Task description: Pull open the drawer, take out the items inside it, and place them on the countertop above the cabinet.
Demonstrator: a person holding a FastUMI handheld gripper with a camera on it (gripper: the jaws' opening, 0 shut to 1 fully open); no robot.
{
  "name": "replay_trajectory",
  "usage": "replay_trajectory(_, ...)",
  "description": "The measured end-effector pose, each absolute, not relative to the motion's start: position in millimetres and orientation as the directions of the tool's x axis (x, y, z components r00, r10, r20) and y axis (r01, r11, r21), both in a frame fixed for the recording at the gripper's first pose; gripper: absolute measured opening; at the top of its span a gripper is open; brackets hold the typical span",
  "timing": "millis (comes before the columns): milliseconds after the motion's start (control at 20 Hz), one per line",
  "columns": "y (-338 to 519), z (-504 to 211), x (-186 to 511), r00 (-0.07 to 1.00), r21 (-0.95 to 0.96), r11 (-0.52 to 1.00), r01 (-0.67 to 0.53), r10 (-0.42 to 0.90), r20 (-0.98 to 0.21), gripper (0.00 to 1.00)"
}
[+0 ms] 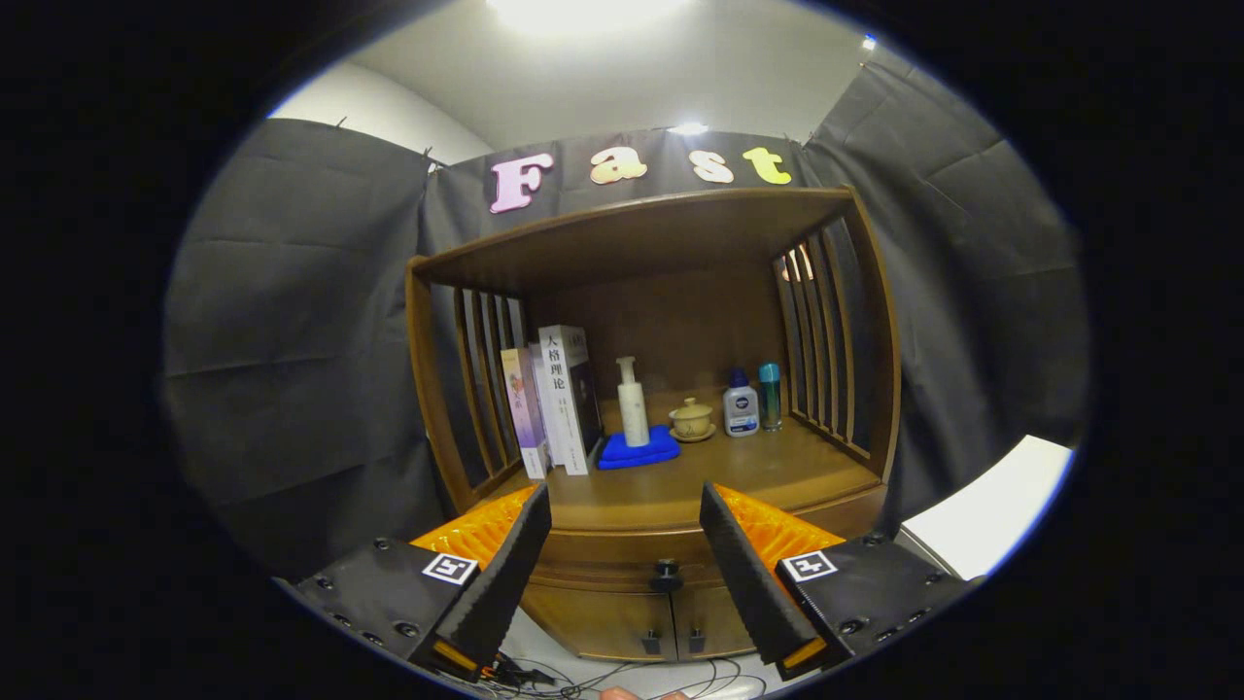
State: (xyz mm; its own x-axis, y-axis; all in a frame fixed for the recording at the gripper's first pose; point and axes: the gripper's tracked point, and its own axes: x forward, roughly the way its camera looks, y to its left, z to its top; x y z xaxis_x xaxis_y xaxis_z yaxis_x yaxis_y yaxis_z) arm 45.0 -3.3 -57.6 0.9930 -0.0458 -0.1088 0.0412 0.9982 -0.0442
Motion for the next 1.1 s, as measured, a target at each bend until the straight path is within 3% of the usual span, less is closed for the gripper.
replay_trajectory(500,-36.8,-124.8,89.2,0.978,0.021,0.996,0.091,-0.086,-0.192,0.98)
replay_trajectory(850,-66.2,-195.5,121.7,0.944,-0.084,0.986,0.142,-0.161,-0.288,0.98)
replay_trajectory(1100,-65.3,-232.7,136.5,0.929,-0.081,0.99,0.119,-0.14,-0.343,0.98)
